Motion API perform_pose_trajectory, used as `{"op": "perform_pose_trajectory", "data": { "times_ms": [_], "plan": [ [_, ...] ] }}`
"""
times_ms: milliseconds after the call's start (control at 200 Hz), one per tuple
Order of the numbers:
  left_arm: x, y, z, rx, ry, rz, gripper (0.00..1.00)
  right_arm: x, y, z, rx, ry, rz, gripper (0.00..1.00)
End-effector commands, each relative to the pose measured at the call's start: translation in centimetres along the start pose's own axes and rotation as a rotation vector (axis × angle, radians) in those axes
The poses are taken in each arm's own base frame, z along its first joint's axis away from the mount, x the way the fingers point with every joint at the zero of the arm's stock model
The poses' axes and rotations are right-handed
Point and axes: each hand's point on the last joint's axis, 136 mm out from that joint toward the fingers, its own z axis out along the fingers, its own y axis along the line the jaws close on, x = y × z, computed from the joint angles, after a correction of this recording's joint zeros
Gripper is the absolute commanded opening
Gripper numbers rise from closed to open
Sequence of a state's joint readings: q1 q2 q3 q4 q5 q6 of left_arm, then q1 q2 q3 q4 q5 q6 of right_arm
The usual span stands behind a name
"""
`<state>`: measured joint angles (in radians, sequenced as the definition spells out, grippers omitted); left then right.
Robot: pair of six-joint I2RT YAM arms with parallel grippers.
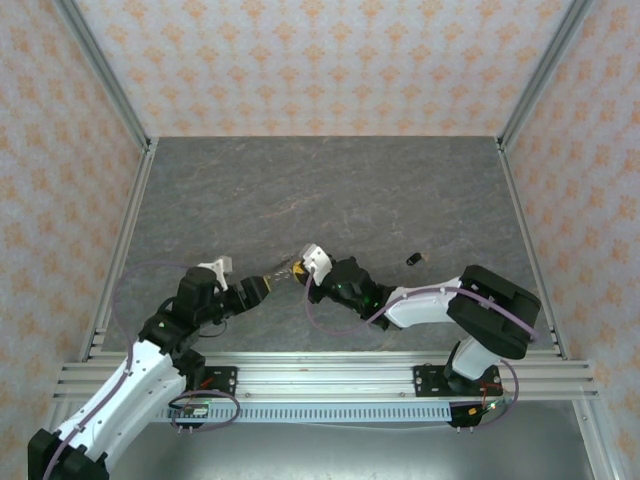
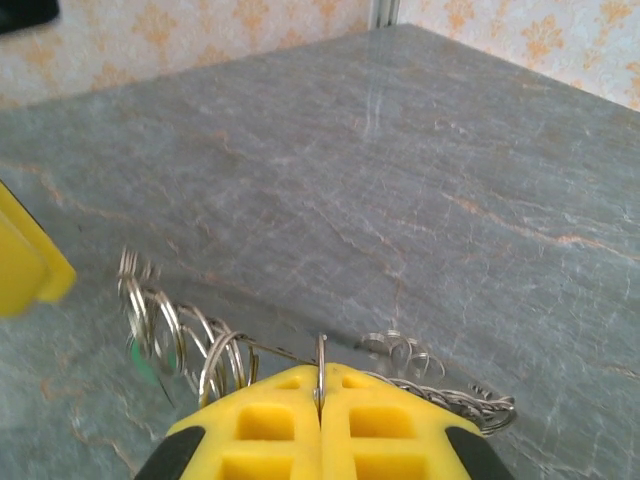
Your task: Put the keys on the keyring
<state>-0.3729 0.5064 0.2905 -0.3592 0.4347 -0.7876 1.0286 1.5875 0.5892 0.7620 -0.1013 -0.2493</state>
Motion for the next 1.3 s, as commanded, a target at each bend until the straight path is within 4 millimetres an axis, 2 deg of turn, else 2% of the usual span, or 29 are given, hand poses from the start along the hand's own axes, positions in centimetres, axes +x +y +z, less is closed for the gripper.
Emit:
{"op": "perform_pose_trajectory", "data": {
  "times_ms": [0,75,135,235,360,435,485,591,716,801,896,1076,1291],
  "plan": [
    [0.4,1.4,-0.9,-0.067,-0.009,0.064,0.80,-2.1,-0.5,-0.7,0.014,-0.016,-0.090,0.00],
    [-0.1,0.9,-1.6,-0.051,-0.039,0.100,0.79,-3.0,0.5,-1.5,-0.036,-0.018,-0.217,0.00],
    [-0.5,0.2,-1.8,-0.018,-0.067,0.106,0.77,-3.6,0.6,-1.8,0.010,-0.025,-0.334,0.00],
    [-1.5,-0.6,-2.5,0.004,-0.117,0.114,0.75,-3.2,0.4,-1.7,0.090,0.020,-0.512,0.00],
    [-2.5,-1.3,-3.0,0.014,-0.163,0.153,0.73,0.8,2.7,-1.3,-0.028,0.130,-0.682,0.00],
    [-2.8,-1.6,-3.1,0.007,-0.163,0.174,0.72,3.5,4.5,-1.4,-0.108,0.174,-0.719,0.00],
    [-2.8,-1.7,-2.9,0.004,-0.149,0.183,0.70,4.6,5.6,-1.8,-0.140,0.184,-0.724,0.00],
    [-2.6,-1.9,-2.2,0.000,-0.109,0.185,0.63,5.6,6.8,-2.8,-0.192,0.184,-0.634,0.00],
    [-2.6,-2.4,-1.2,0.016,-0.080,0.189,0.54,5.7,5.3,-3.7,-0.121,0.156,-0.494,0.00],
    [-2.8,-3.0,-0.8,0.034,-0.069,0.191,0.50,5.5,4.1,-4.2,-0.110,0.118,-0.336,0.00],
    [-2.9,-3.7,-0.5,0.064,-0.059,0.199,0.47,4.7,3.2,-4.6,-0.126,0.052,-0.177,0.00],
    [-2.5,-5.2,0.3,0.125,-0.022,0.209,0.44,2.8,1.7,-5.3,-0.162,-0.076,0.003,0.00],
    [-0.9,-7.1,2.2,0.099,0.075,0.303,0.39,0.6,1.4,-6.0,-0.234,-0.187,0.046,0.00]
  ]
}}
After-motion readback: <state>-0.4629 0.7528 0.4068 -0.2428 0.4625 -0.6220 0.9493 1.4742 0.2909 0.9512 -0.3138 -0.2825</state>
